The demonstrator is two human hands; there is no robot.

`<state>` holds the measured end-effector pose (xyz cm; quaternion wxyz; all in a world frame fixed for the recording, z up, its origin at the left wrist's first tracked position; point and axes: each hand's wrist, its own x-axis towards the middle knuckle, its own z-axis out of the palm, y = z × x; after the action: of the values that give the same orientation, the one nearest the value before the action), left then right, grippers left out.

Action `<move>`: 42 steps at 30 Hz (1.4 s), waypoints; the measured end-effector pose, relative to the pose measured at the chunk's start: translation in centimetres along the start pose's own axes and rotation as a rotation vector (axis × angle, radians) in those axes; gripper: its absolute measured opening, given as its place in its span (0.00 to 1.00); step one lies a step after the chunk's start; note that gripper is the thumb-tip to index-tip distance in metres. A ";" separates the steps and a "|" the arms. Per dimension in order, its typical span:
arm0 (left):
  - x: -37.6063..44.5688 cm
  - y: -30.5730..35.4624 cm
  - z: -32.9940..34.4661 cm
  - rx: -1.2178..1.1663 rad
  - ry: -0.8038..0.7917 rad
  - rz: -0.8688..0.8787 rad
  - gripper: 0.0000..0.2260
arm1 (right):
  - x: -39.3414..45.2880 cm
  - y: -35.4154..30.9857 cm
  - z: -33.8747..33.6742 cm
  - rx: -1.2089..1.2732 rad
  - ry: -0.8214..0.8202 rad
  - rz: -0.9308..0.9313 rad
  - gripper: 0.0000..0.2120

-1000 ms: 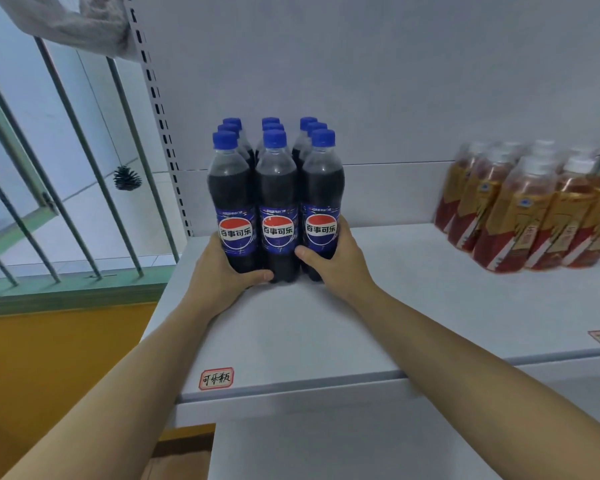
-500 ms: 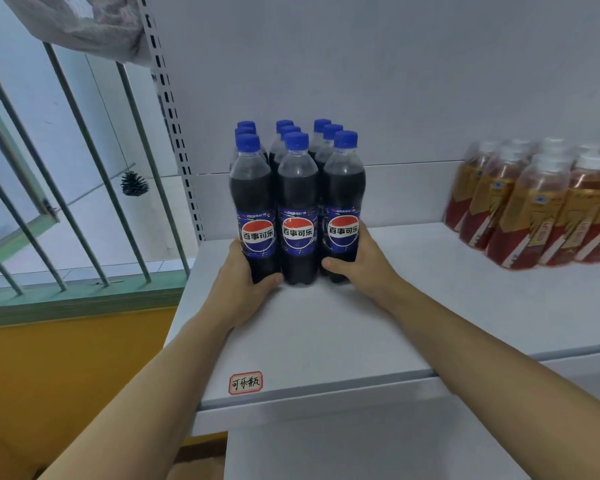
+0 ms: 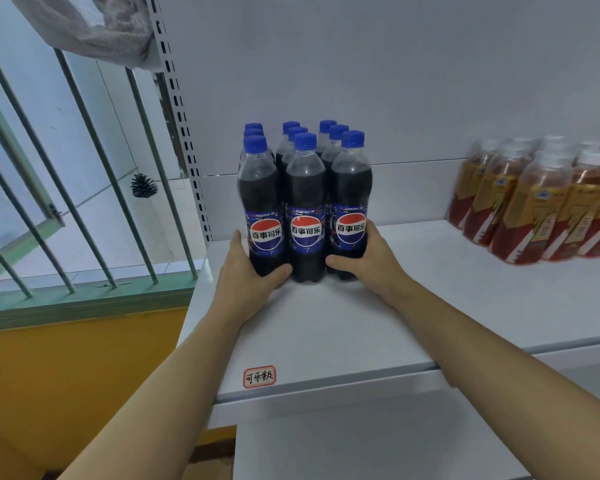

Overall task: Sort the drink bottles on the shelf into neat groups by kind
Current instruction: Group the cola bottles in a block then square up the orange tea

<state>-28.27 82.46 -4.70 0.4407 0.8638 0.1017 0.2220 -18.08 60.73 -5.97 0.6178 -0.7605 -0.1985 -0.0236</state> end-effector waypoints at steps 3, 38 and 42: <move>-1.0 1.5 -1.3 0.095 0.243 0.156 0.30 | -0.6 -0.9 -1.0 -0.115 -0.027 0.048 0.45; 2.7 25.4 38.1 -0.996 -0.200 -0.281 0.22 | 2.5 8.3 -44.3 0.194 0.398 0.203 0.08; 2.9 24.8 38.6 -1.045 -0.214 -0.293 0.27 | 5.5 10.1 -44.2 0.556 0.279 0.327 0.20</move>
<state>-8.00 41.23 -3.63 0.8449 0.5246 0.0519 0.0903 -0.41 18.63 -3.44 0.8181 -0.5743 0.0137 0.0270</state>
